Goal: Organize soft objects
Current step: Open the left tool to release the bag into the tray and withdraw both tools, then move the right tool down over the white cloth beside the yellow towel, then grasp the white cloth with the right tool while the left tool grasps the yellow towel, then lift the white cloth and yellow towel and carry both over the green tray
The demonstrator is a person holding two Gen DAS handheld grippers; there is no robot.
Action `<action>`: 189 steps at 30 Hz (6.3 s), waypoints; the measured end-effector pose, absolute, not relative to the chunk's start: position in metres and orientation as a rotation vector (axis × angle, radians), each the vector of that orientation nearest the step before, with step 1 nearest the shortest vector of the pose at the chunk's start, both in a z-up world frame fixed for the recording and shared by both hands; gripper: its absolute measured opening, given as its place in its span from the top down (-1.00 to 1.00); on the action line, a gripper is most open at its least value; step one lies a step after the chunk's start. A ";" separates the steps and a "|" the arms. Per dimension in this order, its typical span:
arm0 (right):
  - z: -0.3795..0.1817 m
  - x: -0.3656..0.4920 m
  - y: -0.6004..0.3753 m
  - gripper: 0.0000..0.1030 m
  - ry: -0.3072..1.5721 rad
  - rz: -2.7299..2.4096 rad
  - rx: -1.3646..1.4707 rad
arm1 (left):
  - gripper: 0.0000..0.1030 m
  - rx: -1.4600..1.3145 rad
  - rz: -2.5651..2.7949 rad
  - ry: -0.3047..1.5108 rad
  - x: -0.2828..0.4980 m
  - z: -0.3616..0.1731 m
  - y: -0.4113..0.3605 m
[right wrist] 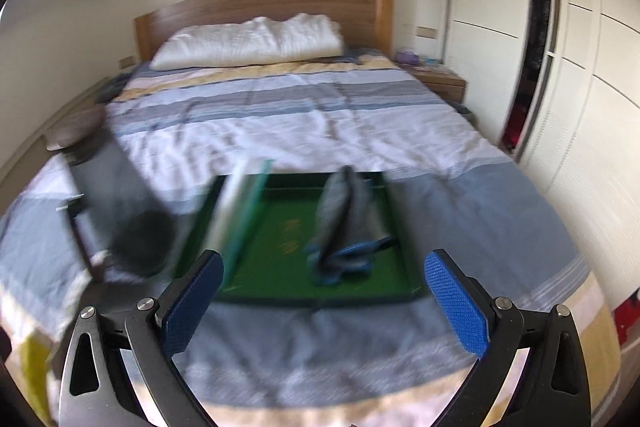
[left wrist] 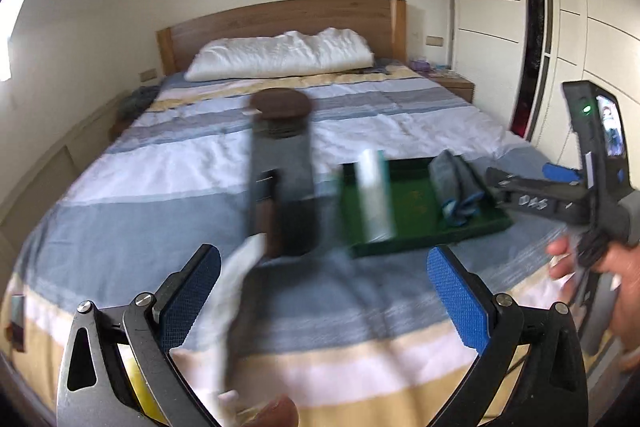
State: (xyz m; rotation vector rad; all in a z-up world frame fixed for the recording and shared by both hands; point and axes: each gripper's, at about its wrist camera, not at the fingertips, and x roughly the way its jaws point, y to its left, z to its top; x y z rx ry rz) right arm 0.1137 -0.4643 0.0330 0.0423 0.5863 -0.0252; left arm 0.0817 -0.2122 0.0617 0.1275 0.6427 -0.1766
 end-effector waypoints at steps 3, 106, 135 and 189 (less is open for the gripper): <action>0.038 0.090 -0.431 -1.00 0.582 0.034 0.034 | -0.97 0.127 -0.142 0.671 0.059 0.058 -0.164; -0.154 0.068 -0.161 -0.28 1.062 0.557 0.061 | -0.95 -0.141 -0.151 1.210 0.090 -0.115 0.012; -0.154 0.072 -0.140 0.31 1.052 0.445 -0.023 | -0.81 -0.010 -0.080 1.306 0.109 -0.157 0.009; -0.027 0.046 -0.455 0.74 0.790 0.184 0.097 | 0.72 0.016 -0.499 1.046 0.102 0.016 -0.179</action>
